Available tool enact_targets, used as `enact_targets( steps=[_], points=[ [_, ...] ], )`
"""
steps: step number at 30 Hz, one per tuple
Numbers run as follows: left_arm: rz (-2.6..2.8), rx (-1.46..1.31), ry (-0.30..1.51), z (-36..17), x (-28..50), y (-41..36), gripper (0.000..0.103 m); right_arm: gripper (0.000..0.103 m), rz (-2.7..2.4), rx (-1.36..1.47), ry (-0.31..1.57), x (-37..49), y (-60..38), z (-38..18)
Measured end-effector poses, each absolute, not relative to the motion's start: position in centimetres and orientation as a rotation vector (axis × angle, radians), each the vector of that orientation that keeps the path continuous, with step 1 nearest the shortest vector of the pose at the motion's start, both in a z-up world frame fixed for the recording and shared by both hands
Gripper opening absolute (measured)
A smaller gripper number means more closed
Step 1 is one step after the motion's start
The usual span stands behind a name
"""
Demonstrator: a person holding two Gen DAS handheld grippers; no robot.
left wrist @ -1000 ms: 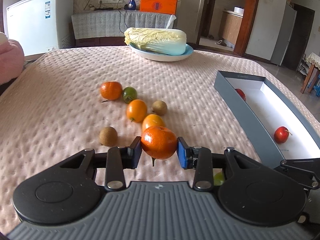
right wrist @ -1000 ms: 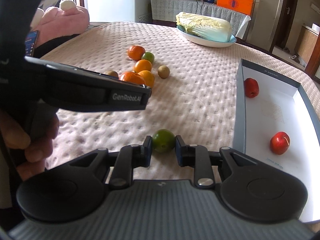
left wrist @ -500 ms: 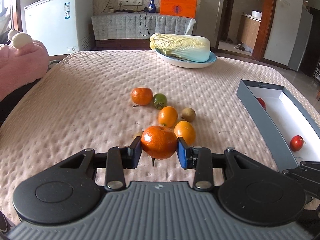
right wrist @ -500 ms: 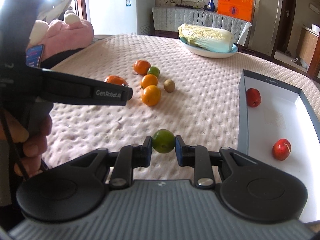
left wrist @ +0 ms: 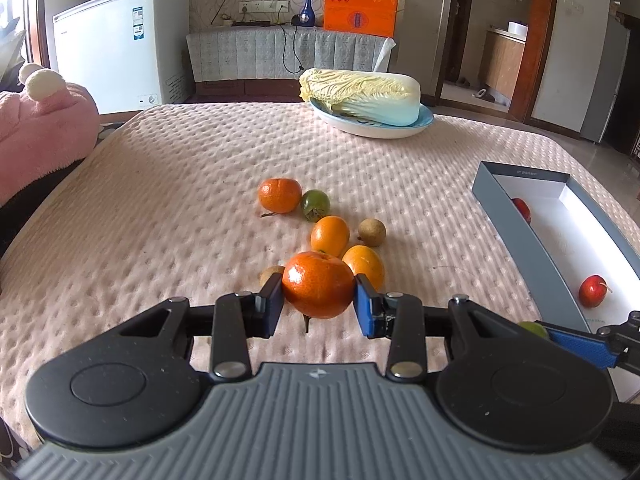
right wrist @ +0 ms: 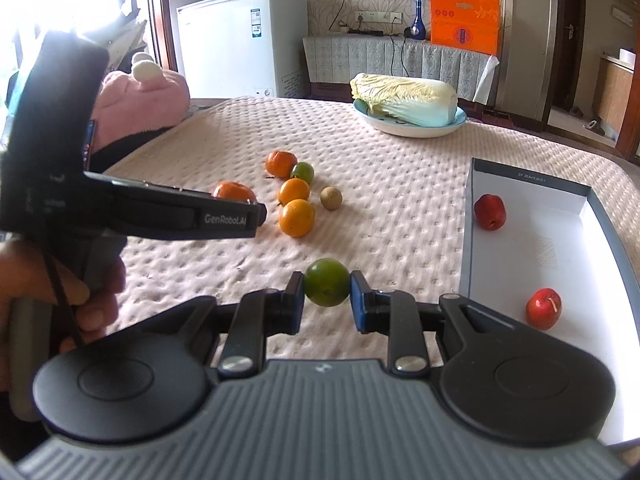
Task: Organize fruits
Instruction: 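Carry the tangerine and the lime over the white box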
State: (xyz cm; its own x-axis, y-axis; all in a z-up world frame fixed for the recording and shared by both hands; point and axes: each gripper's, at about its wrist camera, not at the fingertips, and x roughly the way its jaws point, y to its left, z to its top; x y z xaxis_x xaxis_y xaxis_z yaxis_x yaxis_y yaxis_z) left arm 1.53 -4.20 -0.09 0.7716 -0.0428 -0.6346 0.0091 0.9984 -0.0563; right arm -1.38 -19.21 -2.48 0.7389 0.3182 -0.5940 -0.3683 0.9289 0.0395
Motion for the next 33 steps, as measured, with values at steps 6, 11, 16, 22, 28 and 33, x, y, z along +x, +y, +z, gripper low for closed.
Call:
enact_targets(
  steps=[6, 11, 16, 22, 28, 33],
  points=[
    [-0.038, -0.05, 0.684, 0.0, 1.6, -5.0, 0.043, 0.027, 0.378, -0.063, 0.615, -1.9, -20.3, -1.8],
    [-0.043, -0.048, 0.678, 0.1, 1.6, -5.6, 0.043, 0.027, 0.381, -0.036, 0.602, -2.0, -21.0, -1.4],
    [-0.041, -0.044, 0.681, 0.1, 1.6, -5.9, 0.043, 0.027, 0.378, -0.027, 0.592, -2.1, -21.6, -1.3],
    [-0.049, -0.048, 0.683, 0.3, 1.7, -6.4, 0.043, 0.027, 0.366, -0.004, 0.57, -2.5, -22.5, -0.7],
    [-0.077, -0.042, 0.678, 0.5, 1.7, -7.6, 0.043, 0.027, 0.341, 0.009, 0.564, -2.8, -24.0, -0.5],
    [-0.096, -0.045, 0.678, 0.5, 1.9, -8.7, 0.043, 0.027, 0.313, 0.032, 0.562, -3.1, -25.9, -0.3]
  ],
)
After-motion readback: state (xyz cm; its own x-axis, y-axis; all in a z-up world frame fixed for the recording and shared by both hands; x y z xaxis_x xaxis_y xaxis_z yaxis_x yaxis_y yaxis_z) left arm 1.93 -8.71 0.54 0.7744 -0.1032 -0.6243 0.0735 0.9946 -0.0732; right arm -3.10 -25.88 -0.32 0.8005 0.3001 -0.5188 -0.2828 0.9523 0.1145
